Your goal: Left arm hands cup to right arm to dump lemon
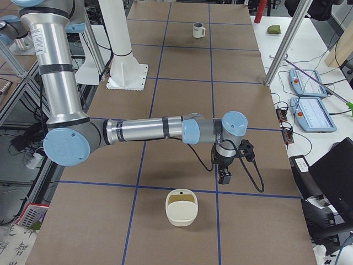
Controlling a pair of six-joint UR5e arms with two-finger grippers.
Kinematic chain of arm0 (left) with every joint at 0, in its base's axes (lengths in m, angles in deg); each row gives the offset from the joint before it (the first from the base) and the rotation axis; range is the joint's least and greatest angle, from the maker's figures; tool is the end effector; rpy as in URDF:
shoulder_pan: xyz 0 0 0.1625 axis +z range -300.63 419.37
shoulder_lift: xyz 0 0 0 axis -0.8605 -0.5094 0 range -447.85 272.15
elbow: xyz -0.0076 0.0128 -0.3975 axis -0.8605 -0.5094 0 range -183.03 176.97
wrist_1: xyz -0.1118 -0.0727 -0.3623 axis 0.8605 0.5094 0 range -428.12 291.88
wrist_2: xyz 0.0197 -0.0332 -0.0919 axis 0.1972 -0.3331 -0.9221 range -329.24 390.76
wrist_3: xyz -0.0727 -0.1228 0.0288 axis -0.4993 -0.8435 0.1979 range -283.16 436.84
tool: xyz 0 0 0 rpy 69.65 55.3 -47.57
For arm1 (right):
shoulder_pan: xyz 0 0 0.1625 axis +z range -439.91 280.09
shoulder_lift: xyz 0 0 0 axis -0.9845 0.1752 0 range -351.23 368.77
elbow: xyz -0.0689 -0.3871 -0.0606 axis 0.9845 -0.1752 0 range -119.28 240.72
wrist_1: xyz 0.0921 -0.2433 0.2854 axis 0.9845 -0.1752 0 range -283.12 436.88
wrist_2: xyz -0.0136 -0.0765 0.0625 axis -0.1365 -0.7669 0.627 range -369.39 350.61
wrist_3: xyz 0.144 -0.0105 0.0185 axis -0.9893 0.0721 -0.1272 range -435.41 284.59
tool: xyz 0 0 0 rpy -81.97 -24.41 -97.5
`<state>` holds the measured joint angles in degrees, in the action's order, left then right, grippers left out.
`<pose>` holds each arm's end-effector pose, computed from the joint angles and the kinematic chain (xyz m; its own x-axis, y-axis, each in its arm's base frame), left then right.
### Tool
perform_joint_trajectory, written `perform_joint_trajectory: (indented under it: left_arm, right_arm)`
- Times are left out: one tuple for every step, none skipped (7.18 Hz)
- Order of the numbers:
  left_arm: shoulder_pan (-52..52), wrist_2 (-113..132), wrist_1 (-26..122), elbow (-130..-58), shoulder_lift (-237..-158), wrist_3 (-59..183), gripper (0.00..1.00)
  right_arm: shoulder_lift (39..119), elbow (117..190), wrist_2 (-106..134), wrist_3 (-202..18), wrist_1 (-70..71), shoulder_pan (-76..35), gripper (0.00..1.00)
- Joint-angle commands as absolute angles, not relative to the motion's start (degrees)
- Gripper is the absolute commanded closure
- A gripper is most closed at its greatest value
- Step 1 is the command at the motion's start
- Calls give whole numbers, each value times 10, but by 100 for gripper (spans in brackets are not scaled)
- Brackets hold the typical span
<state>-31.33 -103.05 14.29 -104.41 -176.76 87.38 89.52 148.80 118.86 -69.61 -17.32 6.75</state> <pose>-0.0380 -0.4530 0.5958 0.7121 0.2058 -0.6712 -0.1201 0.9777 0.1724 0.0123 -0.5308 0.6176 0.7720 -0.1799 0.6096 0.1369 0.9837 0.1168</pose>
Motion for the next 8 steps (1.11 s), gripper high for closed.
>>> perform_joint_trajectory:
  left_arm:
    - [-313,-1030,146,-1045,-1766,873,0]
    - [-313,-1030,146,-1045,-1766,873,0]
    - [-313,-1030,146,-1045,-1767,873,0]
    - [-313,-1030,147,-1047,-1767,873,0]
    - [-313,-1030,147,-1047,-1767,873,0]
    - [-313,-1030,146,-1047,-1767,873,0]
    - [-313,-1030,147,-1048,-1767,873,0]
    - [-313,-1030,146,-1047,-1766,873,0]
  right_arm:
    - [903,1488,1190,-696,-173,68,0]
    - [905,1488,1190,-696,-173,68,0]
    - [905,1488,1191,-696,-173,67,0]
    - [905,1488,1194,-698,-173,68,0]
    - [905,1476,1196,-699,-176,68,0]
    - [918,1471,1194,-696,-173,67,0]
    - [928,1471,1194,-692,-173,67,0]
    - [933,1476,1193,-691,-172,67,0]
